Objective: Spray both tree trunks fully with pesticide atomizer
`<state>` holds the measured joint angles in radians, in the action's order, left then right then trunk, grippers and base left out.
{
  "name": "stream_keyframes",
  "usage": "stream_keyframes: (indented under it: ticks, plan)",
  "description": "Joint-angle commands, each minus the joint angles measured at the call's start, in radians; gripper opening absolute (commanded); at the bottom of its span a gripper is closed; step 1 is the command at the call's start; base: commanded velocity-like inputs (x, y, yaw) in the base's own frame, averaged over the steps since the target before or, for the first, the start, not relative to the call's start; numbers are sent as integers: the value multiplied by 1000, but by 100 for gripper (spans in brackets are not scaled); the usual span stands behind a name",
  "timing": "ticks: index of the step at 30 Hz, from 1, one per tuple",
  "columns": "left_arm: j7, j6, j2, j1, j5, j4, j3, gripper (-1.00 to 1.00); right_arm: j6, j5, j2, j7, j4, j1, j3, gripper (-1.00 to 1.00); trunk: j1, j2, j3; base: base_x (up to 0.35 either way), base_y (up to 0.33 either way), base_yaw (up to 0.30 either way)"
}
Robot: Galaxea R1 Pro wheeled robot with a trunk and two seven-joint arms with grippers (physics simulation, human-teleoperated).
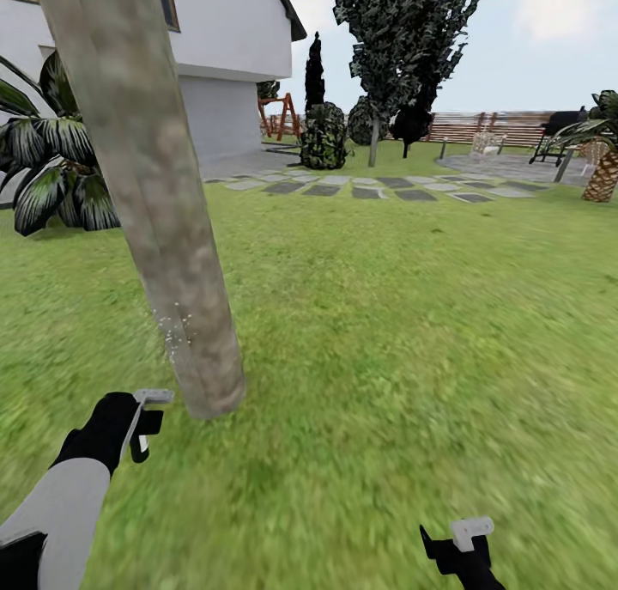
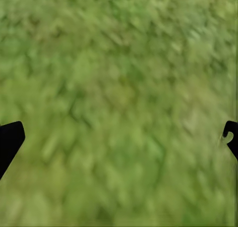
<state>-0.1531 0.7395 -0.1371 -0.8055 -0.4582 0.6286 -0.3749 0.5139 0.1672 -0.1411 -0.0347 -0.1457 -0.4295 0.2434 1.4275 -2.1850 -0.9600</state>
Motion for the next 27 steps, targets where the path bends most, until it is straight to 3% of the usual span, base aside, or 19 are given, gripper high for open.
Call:
stream_keyframes:
  ticks: [1, 12, 20, 27]
  plan:
    - [0, 0, 0, 0, -1, 0, 0, -100, 0, 0, 0, 0, 0, 0, 0, 100, 0, 0, 0, 243, -187, 0]
    - [-1, -13, -4, 1, -3, -2, -1, -100, 0, 0, 0, -1, 0, 0, 0, 100, 0, 0, 0, 192, -202, 0]
    - [-15, -18, -18, 41, -5, -13, -1, -100, 0, 0, 3, -1, 0, 0, 0, 100, 0, 0, 0, 4, -14, 219]
    - [-14, -16, -15, 42, -1, -14, 2, -100, 0, 0, 3, -1, 0, 0, 0, 100, 0, 0, 0, 103, -40, 27]
